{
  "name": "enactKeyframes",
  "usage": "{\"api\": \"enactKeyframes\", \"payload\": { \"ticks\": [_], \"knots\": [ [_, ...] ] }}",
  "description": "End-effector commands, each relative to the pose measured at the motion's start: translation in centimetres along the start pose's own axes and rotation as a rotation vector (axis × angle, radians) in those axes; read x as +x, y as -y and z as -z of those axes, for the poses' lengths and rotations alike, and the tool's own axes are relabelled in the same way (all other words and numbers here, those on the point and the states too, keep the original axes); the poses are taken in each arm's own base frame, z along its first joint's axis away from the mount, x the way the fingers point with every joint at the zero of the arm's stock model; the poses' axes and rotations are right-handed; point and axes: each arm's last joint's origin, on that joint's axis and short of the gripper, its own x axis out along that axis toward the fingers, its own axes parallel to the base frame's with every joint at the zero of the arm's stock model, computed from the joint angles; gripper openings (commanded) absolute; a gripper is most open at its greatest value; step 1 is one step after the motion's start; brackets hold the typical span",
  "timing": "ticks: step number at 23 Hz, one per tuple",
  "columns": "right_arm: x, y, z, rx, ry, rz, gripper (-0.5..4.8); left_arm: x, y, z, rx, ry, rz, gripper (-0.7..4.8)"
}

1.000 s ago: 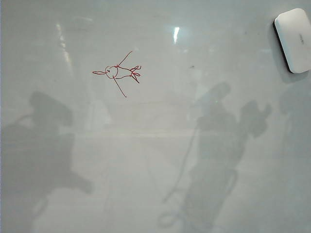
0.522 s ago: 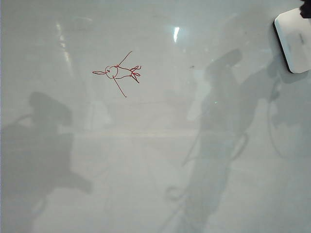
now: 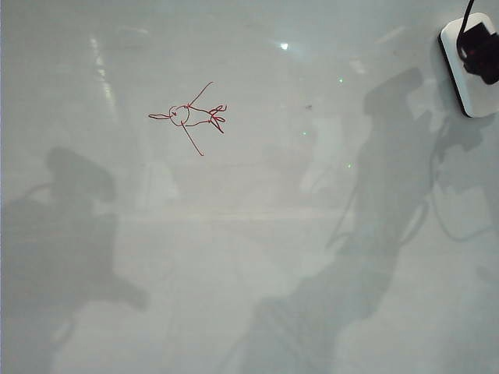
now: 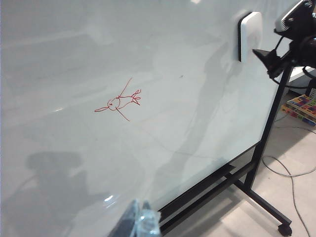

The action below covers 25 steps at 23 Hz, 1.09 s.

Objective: Grab the whiteboard eraser that is attached to the surface of the whiteboard and use it to clean the writing on the whiteboard.

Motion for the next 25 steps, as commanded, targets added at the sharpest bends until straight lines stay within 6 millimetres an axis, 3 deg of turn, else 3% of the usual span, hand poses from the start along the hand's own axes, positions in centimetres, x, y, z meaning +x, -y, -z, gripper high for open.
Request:
{"api": "enactKeyframes", "payload": {
  "ticks": [1, 14, 25],
  "knots": [
    [1.0, -0.2, 0.0, 0.032, 0.06, 0.019, 4.33, 0.0, 0.0, -0.1, 0.005, 0.005, 0.0, -0.05],
    [2.1, 0.0, 0.6, 0.033, 0.085, 0.05, 4.33, 0.0, 0.0, -0.1, 0.005, 0.004, 0.0, -0.05],
    [3.9, 0.4, -1.1, 0.028, 0.119, -0.026, 4.33, 0.0, 0.0, 0.0, 0.002, -0.002, 0.001, -0.05]
  ]
}}
